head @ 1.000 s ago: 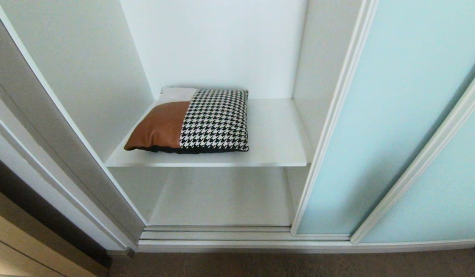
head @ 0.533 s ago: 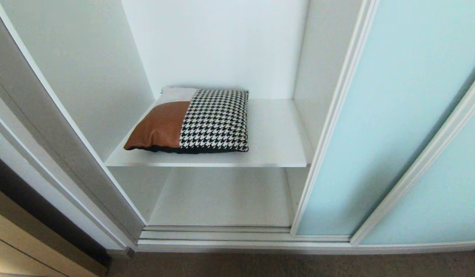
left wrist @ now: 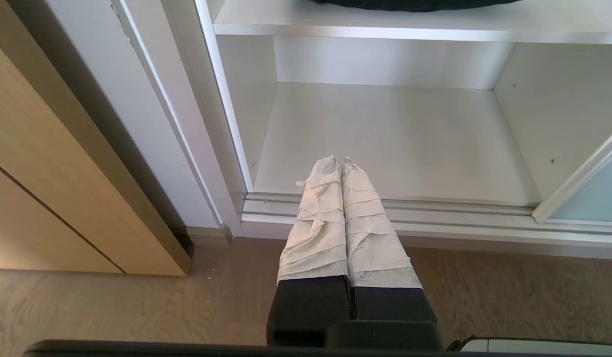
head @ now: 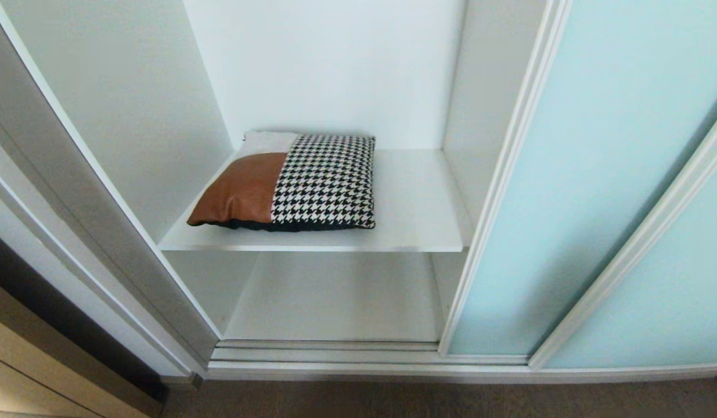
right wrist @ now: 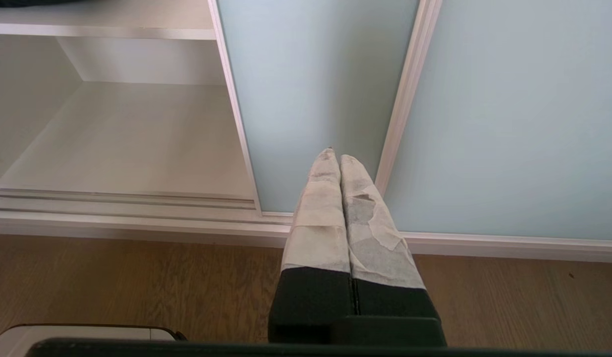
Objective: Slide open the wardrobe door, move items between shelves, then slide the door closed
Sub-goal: Close the door
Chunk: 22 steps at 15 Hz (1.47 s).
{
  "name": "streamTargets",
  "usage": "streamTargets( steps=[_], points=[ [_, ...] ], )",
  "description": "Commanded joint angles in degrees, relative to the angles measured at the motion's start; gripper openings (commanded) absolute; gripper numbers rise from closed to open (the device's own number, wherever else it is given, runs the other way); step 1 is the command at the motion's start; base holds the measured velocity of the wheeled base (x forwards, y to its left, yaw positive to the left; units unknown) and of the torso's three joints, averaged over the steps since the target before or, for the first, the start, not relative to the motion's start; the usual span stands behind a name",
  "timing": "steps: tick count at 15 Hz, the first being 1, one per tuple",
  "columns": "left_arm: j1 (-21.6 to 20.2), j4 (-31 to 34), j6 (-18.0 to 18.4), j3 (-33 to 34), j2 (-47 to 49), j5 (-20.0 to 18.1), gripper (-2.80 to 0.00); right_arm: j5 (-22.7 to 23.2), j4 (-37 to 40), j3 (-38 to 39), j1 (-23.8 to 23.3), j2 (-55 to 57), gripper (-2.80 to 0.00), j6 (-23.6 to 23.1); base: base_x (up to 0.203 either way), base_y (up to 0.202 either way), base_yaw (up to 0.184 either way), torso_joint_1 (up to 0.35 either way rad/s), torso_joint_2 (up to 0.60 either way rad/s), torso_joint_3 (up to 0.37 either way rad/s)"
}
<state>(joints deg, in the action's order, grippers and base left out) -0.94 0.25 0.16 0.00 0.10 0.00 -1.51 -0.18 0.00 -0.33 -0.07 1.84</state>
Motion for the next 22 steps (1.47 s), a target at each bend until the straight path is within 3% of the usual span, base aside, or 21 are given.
streamTargets(
  steps=[1, 22],
  points=[
    [0.0, 0.0, 0.0, 0.1, 0.1, 0.0, -2.8, 0.0, 0.0, 0.1, 0.0, 0.0, -2.8, 0.0, 0.0, 0.0, 0.0, 0.0, 0.0, 0.0],
    [0.0, 0.0, 0.0, 0.1, 0.1, 0.0, -2.8, 0.0, 0.0, 0.1, 0.0, 0.0, -2.8, 0.0, 0.0, 0.0, 0.0, 0.0, 0.0, 0.0]
  ],
)
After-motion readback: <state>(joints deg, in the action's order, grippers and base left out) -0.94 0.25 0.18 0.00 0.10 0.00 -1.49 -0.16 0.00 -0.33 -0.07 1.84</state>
